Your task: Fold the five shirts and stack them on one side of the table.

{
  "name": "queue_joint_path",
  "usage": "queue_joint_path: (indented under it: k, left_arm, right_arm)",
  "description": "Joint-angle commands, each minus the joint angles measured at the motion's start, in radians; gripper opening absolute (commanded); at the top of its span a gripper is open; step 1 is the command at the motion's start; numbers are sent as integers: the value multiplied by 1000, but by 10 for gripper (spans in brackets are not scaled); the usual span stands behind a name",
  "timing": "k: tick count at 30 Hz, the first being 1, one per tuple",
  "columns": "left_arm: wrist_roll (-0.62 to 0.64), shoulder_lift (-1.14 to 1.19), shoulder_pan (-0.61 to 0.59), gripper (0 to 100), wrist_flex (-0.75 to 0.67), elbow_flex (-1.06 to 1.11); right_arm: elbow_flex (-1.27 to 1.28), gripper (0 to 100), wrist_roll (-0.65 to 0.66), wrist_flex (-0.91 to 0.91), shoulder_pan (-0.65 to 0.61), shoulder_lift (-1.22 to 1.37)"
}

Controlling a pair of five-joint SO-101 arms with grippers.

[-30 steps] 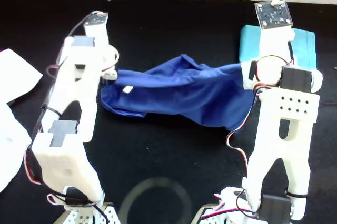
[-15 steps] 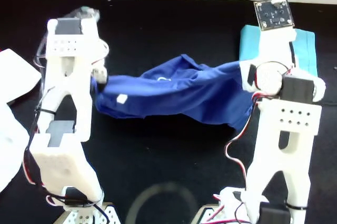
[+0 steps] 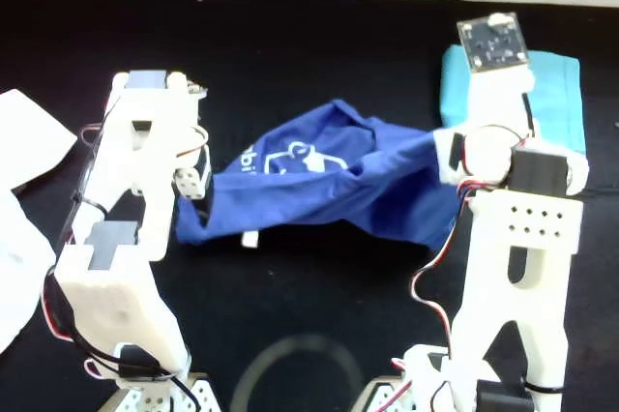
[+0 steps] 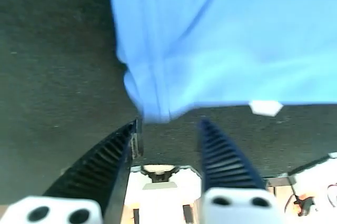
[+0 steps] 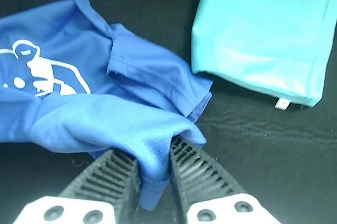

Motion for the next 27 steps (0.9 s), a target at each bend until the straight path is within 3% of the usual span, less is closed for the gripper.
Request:
queue_joint_path:
  k: [1, 9, 11, 18, 27]
  left_arm:
    - [-6, -7, -10, 202, -43, -44]
    - [-12, -8, 2, 204, -75, 67]
    - [-71, -12, -15, 203, -91, 133]
    - [-94, -16, -93, 203, -313, 308]
    - [-87, -18, -93, 202, -310, 216]
  right_arm:
    - [5, 5, 6, -18, -5, -35]
    - [4, 5, 6, -18, -2, -35]
    - [1, 5, 8, -18, -2, -35]
    - [2, 5, 8, -18, -2, -35]
    - [10, 5, 8, -39, -4, -35]
